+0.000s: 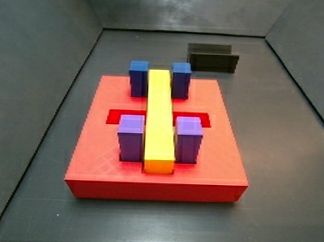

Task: Pick up the green object. Move up. Move to above the board. Insert the green object.
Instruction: Move to above the board.

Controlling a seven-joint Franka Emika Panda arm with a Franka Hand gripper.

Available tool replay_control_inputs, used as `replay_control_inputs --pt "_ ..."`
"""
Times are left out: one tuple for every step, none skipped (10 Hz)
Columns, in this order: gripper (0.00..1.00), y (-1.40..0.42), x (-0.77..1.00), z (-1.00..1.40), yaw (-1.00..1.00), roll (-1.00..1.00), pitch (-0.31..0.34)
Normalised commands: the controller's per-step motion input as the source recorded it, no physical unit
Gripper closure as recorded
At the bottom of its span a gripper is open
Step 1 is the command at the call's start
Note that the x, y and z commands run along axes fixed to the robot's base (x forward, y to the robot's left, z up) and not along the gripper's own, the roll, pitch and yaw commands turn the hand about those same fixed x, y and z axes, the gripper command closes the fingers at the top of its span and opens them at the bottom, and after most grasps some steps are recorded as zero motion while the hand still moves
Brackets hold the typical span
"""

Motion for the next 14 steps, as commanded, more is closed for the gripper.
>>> replay_control_inputs --pt "1.0 -1.4 0.3 0.13 -0.06 -0.03 0.091" --pt "1.0 -1.4 0.29 0.13 -0.03 0.0 0.068" --pt "1.0 -1.4 0.29 0.13 -0.03 -0.04 0.04" --pt "1.0 -1.4 0.29 0.14 -0.01 -0.03 0.027" --pt "1.0 -1.4 0.29 0.14 0.0 0.01 0.041" --pt "1.0 -1.4 0.3 0.14 0.0 -0.01 0.059" --pt "1.0 -1.4 0.31 0.15 0.0 -0.04 0.073" --pt "1.0 -1.4 0.33 0.15 0.0 -0.01 0.109" --pt "1.0 -1.4 0.34 0.15 0.01 0.0 0.13" --pt "1.0 -1.4 0.37 0.16 0.0 0.0 0.159" --pt "1.0 -1.4 0.38 0.17 0.0 -0.02 0.161" --pt "1.0 -1.4 0.42 0.18 0.0 0.01 0.156" --pt "1.0 -0.93 0.3 0.12 0.01 0.01 0.154" --pt "1.0 -0.5 0.21 0.08 0.01 0.02 0.154"
